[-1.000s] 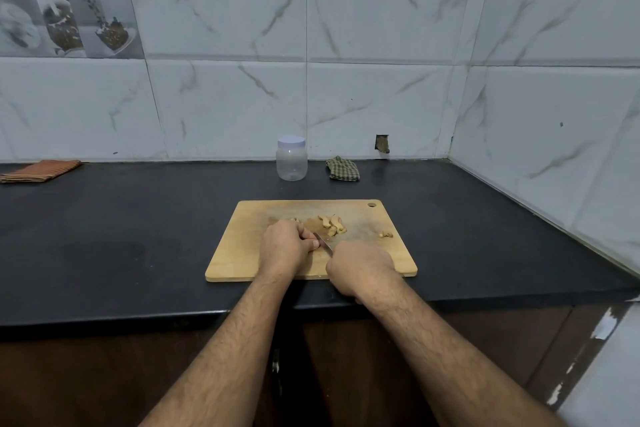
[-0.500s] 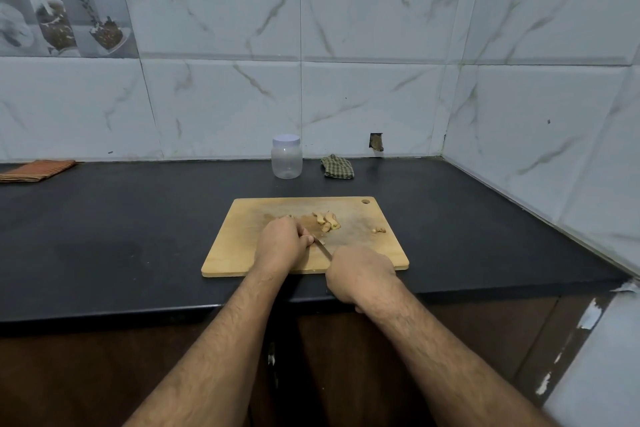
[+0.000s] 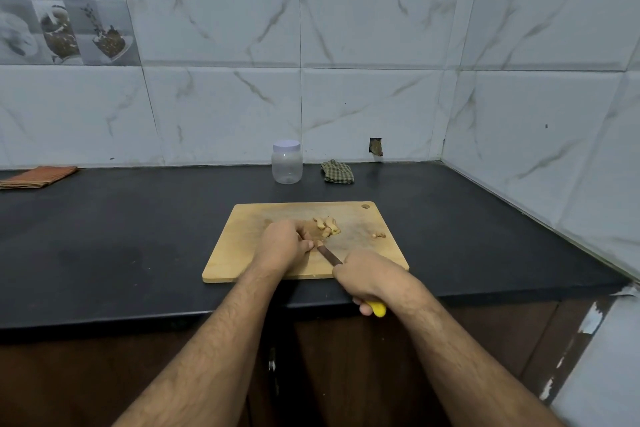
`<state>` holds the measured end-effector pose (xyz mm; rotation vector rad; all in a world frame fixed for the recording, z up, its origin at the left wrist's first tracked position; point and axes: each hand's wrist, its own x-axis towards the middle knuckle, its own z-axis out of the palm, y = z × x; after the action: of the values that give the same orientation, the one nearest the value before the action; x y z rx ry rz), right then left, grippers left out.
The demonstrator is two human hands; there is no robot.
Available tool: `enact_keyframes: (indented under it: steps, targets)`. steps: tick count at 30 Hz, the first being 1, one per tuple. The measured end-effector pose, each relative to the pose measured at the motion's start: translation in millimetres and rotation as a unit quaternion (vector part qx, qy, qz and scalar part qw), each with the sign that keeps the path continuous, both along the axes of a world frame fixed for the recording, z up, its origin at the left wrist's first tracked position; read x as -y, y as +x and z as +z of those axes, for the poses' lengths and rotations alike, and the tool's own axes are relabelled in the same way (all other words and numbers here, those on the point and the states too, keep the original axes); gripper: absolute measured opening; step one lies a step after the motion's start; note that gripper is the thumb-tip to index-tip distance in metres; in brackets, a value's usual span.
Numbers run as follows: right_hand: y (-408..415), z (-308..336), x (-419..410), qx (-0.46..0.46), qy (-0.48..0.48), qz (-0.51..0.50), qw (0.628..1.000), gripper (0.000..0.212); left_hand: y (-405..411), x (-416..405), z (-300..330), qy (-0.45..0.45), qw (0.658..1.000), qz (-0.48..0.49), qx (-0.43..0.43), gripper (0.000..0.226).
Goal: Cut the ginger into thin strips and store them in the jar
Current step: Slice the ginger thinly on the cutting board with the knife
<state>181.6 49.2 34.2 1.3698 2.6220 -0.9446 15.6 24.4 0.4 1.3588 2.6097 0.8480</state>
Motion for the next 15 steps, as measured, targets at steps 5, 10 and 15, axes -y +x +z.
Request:
enact_keyframes:
  steps: [5, 10, 15]
  targets:
    - [3.9, 2.6, -7.6, -0.044, 0.001, -0.022, 0.999, 0.022, -1.6, 0.1, -6.0, 0.033, 0.999, 0.021, 0.011, 0.010]
    - [9.3, -2.2, -25.5, -0.050, 0.047, -0.070, 0.995, 0.020, 5.4, -4.0, -1.6, 0.021, 1.000, 0.010, 0.019, 0.015]
    - [18.4, -6.7, -33.6, -0.041, 0.072, -0.098, 0.992, 0.019, 22.2, -19.4, 3.7, 0.035, 0.999, -0.037, 0.010, 0.010]
